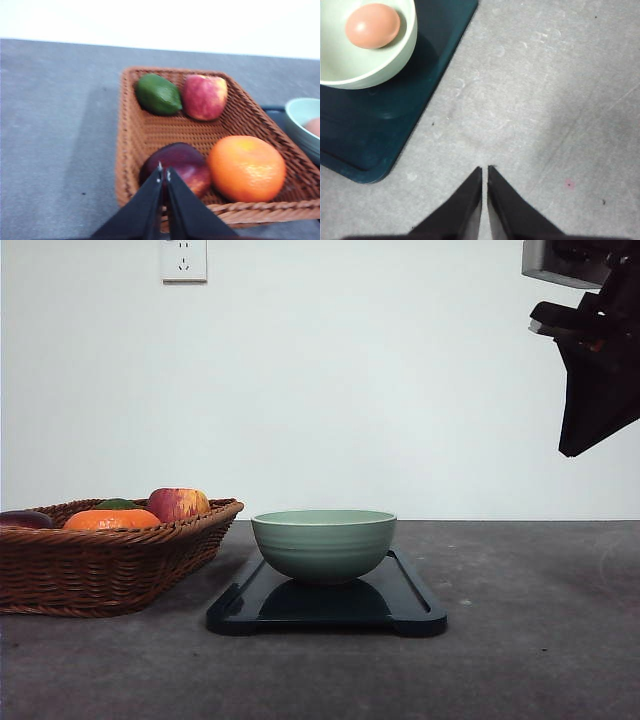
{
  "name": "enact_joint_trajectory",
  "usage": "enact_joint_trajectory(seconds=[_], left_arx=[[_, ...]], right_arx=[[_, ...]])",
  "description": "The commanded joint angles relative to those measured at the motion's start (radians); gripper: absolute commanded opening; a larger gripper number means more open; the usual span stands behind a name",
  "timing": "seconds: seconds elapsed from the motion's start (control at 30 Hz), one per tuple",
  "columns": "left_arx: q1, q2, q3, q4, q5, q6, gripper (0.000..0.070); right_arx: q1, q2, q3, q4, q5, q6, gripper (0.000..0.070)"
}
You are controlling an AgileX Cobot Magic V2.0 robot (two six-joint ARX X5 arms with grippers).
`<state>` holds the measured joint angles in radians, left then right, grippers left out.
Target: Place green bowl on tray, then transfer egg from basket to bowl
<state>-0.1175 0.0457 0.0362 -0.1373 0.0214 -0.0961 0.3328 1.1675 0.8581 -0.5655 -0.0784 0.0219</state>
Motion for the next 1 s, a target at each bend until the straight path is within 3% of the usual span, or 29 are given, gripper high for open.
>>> enact_joint_trajectory(seconds=[0.0, 0.17, 0.27, 0.7, 0.73, 0.8, 0.97], left_arx=[[0.005, -0.032, -0.024, 0.004, -0.004, 0.011, 0.0000], [0.010, -0.042, -0.023, -0.050, -0.003, 0.013, 0.0000], [0.010, -0.042, -0.020, -0.032, -0.003, -0.072, 0.0000], [0.010, -0.042, -0.020, -0.023, -0.003, -0.074, 0.0000], [0.010, -0.042, -0.020, -0.023, -0.003, -0.074, 0.0000], [0.010, -0.042, -0.020, -0.023, -0.003, -0.074, 0.0000], [0.010, -0.042, -0.020, -0.023, -0.003, -0.074, 0.0000]], right_arx=[[0.004, 0.008, 0.004, 0.004, 0.001, -0.008, 0.0010], [0.004, 0.007, 0.004, 0.006, 0.000, -0.007, 0.0010], [0.004, 0.007, 0.004, 0.007, 0.000, -0.007, 0.0010], [0.002, -0.010, 0.005, 0.011, 0.005, -0.008, 0.0010], [-0.001, -0.013, 0.005, 0.019, 0.009, -0.035, 0.0010], [-0.003, -0.014, 0.005, 0.038, 0.027, -0.077, 0.0010], [-0.044, -0.066, -0.030, 0.115, 0.124, -0.082, 0.0010]])
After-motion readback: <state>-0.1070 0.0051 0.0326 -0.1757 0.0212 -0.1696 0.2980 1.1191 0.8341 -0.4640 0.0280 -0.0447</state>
